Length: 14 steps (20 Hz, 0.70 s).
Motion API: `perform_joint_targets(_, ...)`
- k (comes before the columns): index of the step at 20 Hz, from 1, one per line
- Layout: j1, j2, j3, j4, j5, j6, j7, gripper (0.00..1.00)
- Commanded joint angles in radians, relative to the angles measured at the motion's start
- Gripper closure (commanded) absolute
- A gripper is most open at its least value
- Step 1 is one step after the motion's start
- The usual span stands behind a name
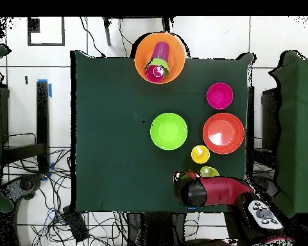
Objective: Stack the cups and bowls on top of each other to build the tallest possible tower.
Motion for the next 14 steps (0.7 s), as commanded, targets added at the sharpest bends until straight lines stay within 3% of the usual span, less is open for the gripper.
perform_joint_targets(1,0.06,0.093,-0.045,-0.106,-0.045,-0.112,0.115,0.0)
perform_joint_targets(9,0.091,0.051,-0.068,-0.105,-0.043,-0.151,0.08,0.0)
perform_joint_targets(14,0.068,-0.07,0.008,-0.071,-0.018,-0.07,0.023,0.0)
